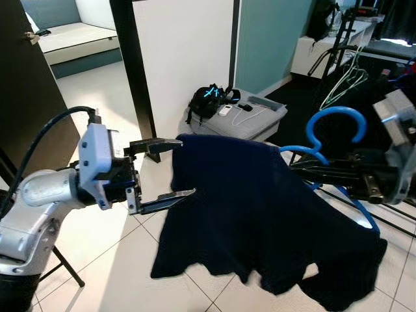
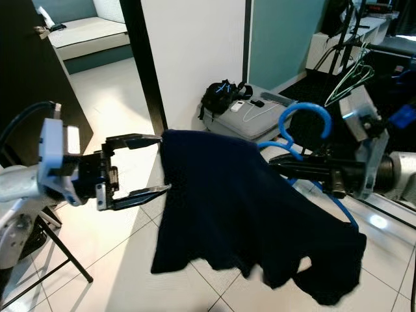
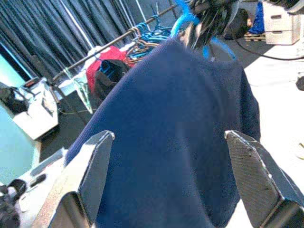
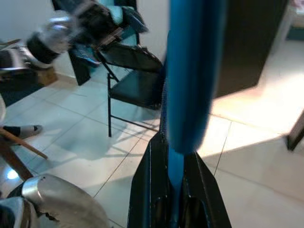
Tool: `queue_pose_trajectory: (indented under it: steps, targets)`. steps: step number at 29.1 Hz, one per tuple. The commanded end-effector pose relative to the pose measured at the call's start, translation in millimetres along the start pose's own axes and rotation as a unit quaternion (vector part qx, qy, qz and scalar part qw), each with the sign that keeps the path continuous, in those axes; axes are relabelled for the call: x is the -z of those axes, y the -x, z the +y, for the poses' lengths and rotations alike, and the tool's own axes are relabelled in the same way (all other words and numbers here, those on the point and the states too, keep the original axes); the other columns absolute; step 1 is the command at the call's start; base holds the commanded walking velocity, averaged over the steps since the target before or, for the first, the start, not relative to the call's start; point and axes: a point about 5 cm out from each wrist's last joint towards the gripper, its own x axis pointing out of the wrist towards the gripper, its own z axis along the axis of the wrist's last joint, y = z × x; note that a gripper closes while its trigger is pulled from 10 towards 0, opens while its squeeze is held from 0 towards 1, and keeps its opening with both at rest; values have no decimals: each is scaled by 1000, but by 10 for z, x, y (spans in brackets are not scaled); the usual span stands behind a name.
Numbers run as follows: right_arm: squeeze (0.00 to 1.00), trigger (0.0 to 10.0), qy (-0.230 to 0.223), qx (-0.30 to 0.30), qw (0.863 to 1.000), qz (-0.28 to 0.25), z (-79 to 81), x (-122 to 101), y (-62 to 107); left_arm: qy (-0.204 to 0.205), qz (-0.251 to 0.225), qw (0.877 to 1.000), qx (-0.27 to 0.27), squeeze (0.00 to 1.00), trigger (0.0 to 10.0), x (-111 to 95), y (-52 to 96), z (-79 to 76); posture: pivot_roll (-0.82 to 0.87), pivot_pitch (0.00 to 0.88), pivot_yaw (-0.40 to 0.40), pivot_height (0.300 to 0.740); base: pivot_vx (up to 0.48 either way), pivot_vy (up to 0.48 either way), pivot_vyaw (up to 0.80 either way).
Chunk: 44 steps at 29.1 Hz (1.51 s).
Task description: Hang hanger
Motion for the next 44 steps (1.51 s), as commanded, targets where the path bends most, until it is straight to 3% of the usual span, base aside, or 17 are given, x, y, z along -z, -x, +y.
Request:
queue_pose_trajectory:
  steps: [1, 2, 7, 10, 13, 15, 19, 22, 23, 27, 34, 37, 44]
  targets:
    - [0, 10000, 14, -9, 1000, -13, 24, -86, 16, 6, 3, 1000, 3, 0, 10000, -4, 29, 19, -36, 0, 12, 735, 0, 0, 0]
    - [0, 10000, 35, -43, 998, -22, 71, -249, 51, 10, -13, 1000, -7, 0, 10000, -42, 68, 107, -41, 0, 13, 735, 0, 0, 0]
    - [0, 10000, 55, -75, 995, -20, 125, -373, 51, 11, -34, 999, -31, 0, 10000, -76, 92, 221, -53, 0, 14, 735, 0, 0, 0]
    - [0, 10000, 93, -116, 989, -9, 220, -531, 60, 4, -59, 995, -85, 0, 10000, -136, 182, 441, -63, 0, 18, 735, 0, 0, 0]
    - [0, 10000, 93, -116, 989, -9, 220, -531, 60, 4, -59, 995, -85, 0, 10000, -136, 182, 441, -63, 0, 18, 735, 0, 0, 0]
    - [0, 10000, 117, -141, 983, -12, 314, -626, 78, 15, -84, 989, -118, 0, 10000, -199, 307, 571, -63, 0, 22, 735, 0, 0, 0]
    - [0, 10000, 122, -147, 981, -14, 341, -647, 79, 22, -91, 988, -123, 0, 10000, -205, 343, 590, -63, 0, 22, 735, 0, 0, 0]
    - [0, 10000, 124, -152, 980, -18, 356, -662, 79, 40, -96, 988, -113, 0, 10000, -177, 358, 558, -64, 0, 23, 735, 0, 0, 0]
    - [0, 10000, 125, -155, 980, -24, 350, -687, 82, 92, -110, 988, -50, 0, 10000, -117, 363, 390, -64, 0, 24, 735, 0, 0, 0]
    - [0, 10000, 125, -156, 979, -31, 339, -703, 79, 139, -136, 981, 3, 0, 10000, -101, 372, 246, -64, 0, 24, 735, 0, 0, 0]
    - [0, 10000, 125, -156, 980, -26, 326, -702, 79, 163, -139, 976, 26, 0, 10000, -67, 425, 180, -62, 0, 24, 735, 0, 0, 0]
    - [0, 10000, 122, -154, 980, -23, 319, -691, 90, 179, -157, 971, 25, 0, 10000, -90, 530, 200, -61, 0, 22, 735, 0, 0, 0]
    - [0, 10000, 121, -155, 980, -23, 327, -691, 93, 191, -164, 967, 43, 0, 10000, -110, 553, 175, -57, 0, 24, 735, 0, 0, 0]
